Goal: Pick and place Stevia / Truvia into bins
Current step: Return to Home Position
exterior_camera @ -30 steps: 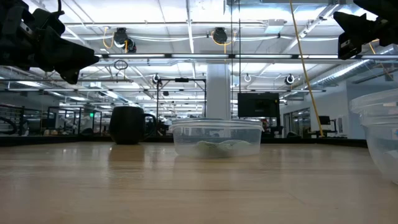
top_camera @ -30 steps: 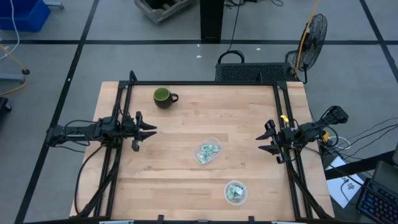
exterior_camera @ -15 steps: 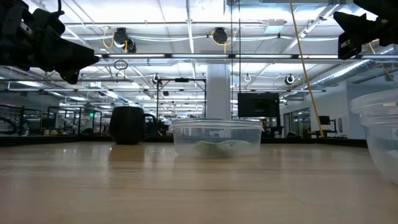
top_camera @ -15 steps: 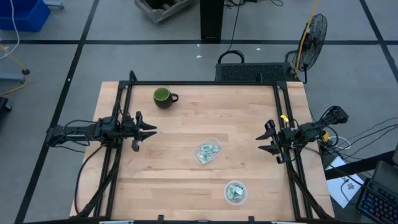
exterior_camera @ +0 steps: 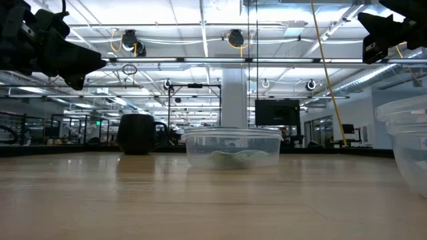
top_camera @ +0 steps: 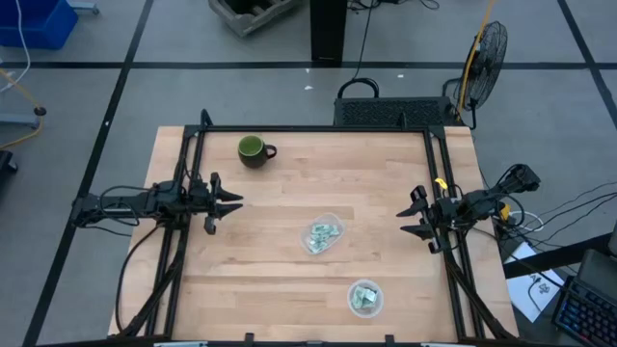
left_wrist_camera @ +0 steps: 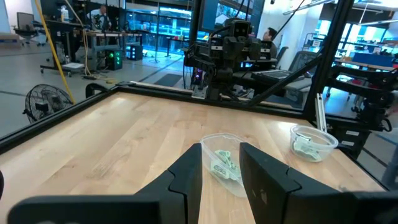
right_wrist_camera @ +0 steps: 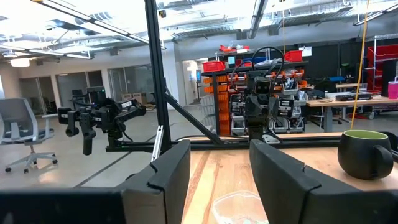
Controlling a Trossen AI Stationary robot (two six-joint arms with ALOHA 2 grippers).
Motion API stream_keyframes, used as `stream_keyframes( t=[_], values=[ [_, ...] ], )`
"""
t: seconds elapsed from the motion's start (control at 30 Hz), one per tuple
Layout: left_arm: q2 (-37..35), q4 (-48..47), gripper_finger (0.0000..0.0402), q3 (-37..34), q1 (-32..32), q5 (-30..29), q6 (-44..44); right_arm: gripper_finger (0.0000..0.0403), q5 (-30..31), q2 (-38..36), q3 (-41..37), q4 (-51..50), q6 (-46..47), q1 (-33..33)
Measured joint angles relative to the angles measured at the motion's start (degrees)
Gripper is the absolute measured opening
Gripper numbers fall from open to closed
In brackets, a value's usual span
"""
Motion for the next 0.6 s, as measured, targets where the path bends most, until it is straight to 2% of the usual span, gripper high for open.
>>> stream_keyframes(
  t=[0.6],
  values=[
    [0.0, 0.0, 0.0111, 0.0, 0.0, 0.0, 0.0, 0.016, 0.0, 0.0, 0.0, 0.0, 0.0, 0.0]
  ],
)
